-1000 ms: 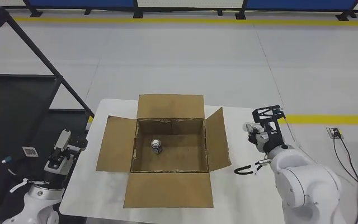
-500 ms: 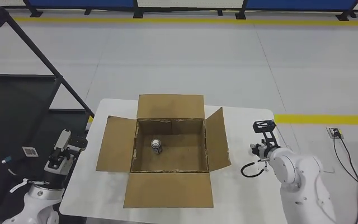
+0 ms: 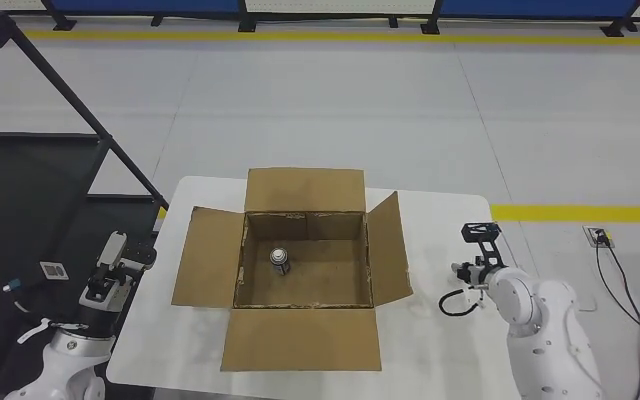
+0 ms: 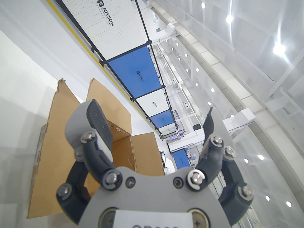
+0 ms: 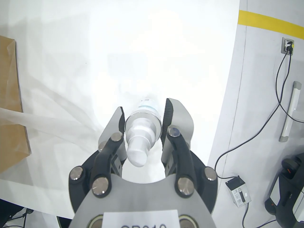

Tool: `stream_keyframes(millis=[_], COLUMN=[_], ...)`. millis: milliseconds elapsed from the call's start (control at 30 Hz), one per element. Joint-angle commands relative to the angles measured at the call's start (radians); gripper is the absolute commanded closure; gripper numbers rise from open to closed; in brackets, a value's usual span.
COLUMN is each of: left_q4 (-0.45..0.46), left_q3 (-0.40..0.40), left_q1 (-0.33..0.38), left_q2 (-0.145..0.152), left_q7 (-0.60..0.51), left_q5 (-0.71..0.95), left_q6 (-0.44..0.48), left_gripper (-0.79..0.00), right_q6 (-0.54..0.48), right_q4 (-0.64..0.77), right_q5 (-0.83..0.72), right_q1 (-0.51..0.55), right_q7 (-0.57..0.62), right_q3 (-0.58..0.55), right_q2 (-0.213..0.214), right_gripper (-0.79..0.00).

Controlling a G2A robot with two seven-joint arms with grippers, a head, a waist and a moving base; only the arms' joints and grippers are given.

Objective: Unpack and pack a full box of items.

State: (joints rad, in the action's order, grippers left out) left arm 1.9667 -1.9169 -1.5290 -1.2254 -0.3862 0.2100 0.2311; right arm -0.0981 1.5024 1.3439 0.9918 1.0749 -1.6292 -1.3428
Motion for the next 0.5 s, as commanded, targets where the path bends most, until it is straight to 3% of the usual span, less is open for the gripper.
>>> stream_keyframes(millis=[0,167,300,467], left_q4=[0.000,0.000,0.000,0.000], left_q3=[0.000,0.000,0.000,0.000], left_q1=[0.000,0.000,0.000,0.000], left_q2=[0.000,0.000,0.000,0.000], left_q7=[0.000,0.000,0.000,0.000], left_q5=[0.000,0.000,0.000,0.000], left_q6=[0.000,0.000,0.000,0.000], left_gripper=[-0.785,-0.785,-0.785,-0.785], right_q6=[0.004,0.046,0.097,0.031], right_q4=[0.003,0.085,0.328,0.622], right_q5=[0.000,0.020,0.049,0.093], right_q1=[-0.003,0.012,0.090,0.162], right_q7=[0.003,-0.014,-0.089,-0.162], right_q3=[0.003,-0.007,0.013,0.164], right_q2=[0.002,0.007,0.006,0.002], right_gripper=[-0.757,-0.785,-0.785,-0.785])
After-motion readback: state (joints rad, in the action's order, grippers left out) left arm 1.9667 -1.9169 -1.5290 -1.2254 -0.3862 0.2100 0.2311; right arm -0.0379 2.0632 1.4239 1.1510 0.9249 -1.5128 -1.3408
